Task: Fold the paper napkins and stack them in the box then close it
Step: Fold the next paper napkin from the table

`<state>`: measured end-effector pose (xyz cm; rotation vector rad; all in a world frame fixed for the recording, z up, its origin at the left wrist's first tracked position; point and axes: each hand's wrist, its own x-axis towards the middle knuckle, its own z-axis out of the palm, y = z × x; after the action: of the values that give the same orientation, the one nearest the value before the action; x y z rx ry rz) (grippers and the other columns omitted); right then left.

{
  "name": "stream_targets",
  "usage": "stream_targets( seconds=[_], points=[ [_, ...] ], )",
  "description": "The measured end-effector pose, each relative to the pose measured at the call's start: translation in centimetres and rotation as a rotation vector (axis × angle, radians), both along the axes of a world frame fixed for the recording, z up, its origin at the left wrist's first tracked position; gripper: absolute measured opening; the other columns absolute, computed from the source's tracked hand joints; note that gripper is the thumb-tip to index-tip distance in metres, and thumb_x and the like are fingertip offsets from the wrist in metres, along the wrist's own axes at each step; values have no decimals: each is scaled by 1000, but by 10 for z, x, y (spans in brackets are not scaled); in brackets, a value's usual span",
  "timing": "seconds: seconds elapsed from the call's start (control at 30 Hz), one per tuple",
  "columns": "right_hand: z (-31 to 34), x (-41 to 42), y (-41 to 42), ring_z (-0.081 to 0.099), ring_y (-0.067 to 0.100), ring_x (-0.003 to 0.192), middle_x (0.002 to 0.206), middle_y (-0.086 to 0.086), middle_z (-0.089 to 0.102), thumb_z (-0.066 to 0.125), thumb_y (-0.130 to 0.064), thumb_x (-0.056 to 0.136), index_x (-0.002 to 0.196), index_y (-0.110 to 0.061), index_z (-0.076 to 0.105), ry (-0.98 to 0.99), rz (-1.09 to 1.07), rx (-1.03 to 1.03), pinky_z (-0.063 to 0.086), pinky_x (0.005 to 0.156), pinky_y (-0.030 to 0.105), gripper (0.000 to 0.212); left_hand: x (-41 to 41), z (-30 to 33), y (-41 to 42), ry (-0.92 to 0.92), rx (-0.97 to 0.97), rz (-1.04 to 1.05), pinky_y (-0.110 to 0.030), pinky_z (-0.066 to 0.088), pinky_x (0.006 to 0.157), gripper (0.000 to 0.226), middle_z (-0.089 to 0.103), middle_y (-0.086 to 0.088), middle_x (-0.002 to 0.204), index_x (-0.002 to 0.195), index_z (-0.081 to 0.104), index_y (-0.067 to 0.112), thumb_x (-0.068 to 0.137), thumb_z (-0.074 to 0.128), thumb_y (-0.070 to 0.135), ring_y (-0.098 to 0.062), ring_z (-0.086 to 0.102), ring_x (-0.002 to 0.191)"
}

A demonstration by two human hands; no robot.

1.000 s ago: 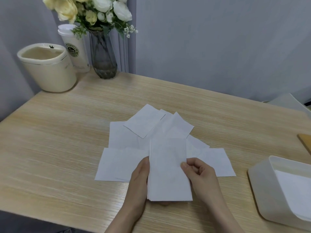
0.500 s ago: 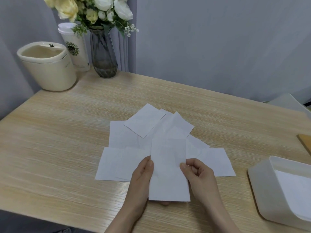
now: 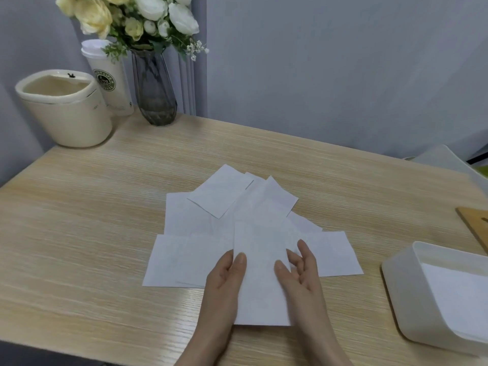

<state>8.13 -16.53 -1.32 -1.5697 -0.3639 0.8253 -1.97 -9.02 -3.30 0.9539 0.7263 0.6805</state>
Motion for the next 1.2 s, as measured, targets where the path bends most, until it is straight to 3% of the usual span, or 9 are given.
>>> stream_targets(
  seconds=[0.13, 0.23, 0.33, 0.53, 0.7, 0.77, 0.87, 1.07, 1.2],
  points=[
    [8, 8, -5, 66, -9, 85, 107, -18, 61, 64, -16, 88, 134, -32, 43, 178, -2, 55, 52, 58, 12, 52, 0, 3, 0, -24, 3, 4, -29, 58, 74, 25, 75, -10, 105, 102, 73, 22, 88, 58, 37, -27, 72, 98],
    [13, 8, -6, 69, 14, 100, 113, -4, 70, 57, -13, 93, 129, -24, 53, 167, 64, 62, 56, 81, 33, 38, 2, 4, -3, -12, 19, -18, -32, 59, 76, 25, 75, -9, 104, 102, 72, 25, 87, 58, 38, -27, 72, 98],
    [15, 3, -6, 64, 7, 106, 116, -13, 68, 54, -11, 95, 128, -31, 52, -8, 81, 39, 52, 92, 35, 39, 5, 7, -8, 34, 68, -15, -40, 58, 84, 25, 75, -1, 107, 104, 71, 33, 85, 59, 42, -21, 71, 100],
    [15, 3, -8, 63, 6, 108, 118, -14, 65, 55, -8, 93, 127, -35, 49, -123, 153, 14, 53, 89, 32, 44, 8, 12, -9, 119, 138, 6, -37, 58, 81, 15, 75, 6, 100, 105, 67, 32, 93, 59, 33, -14, 72, 94],
    [21, 21, -14, 67, 12, 102, 111, -8, 70, 60, -14, 85, 121, -27, 55, -169, 261, 19, 55, 81, 29, 39, -2, 24, 7, 136, 63, -4, -33, 52, 50, 33, 74, -7, 77, 105, 65, 27, 76, 65, 42, -26, 70, 67],
    [24, 29, -17, 66, 16, 104, 113, -5, 70, 59, -20, 78, 122, -26, 55, -163, 374, -19, 54, 86, 34, 44, -6, 26, 14, 130, 68, -35, -30, 45, 36, 23, 68, -11, 69, 103, 68, 26, 81, 68, 33, -32, 60, 51],
    [25, 36, -21, 66, 20, 106, 114, 0, 69, 62, -20, 78, 123, -27, 56, -112, 491, -81, 51, 92, 42, 46, -10, 23, 20, 148, 88, -93, -26, 39, 30, 15, 63, -16, 66, 100, 72, 24, 90, 66, 14, -23, 49, 35],
    [17, 42, -26, 70, 21, 98, 107, 6, 73, 77, -20, 73, 123, -18, 58, 102, 290, 22, 53, 73, 22, 54, -9, 18, 17, 167, 62, 199, -25, 38, 31, 12, 63, -15, 66, 101, 69, 14, 92, 63, 10, -20, 49, 36],
    [6, 32, -24, 67, 26, 105, 113, 12, 70, 72, -14, 74, 120, -7, 60, 285, 111, 177, 52, 85, 37, 49, -4, 17, 8, 131, -12, 319, -30, 52, 39, 10, 71, -11, 80, 98, 69, 21, 92, 65, 15, -26, 66, 56]
  ],
)
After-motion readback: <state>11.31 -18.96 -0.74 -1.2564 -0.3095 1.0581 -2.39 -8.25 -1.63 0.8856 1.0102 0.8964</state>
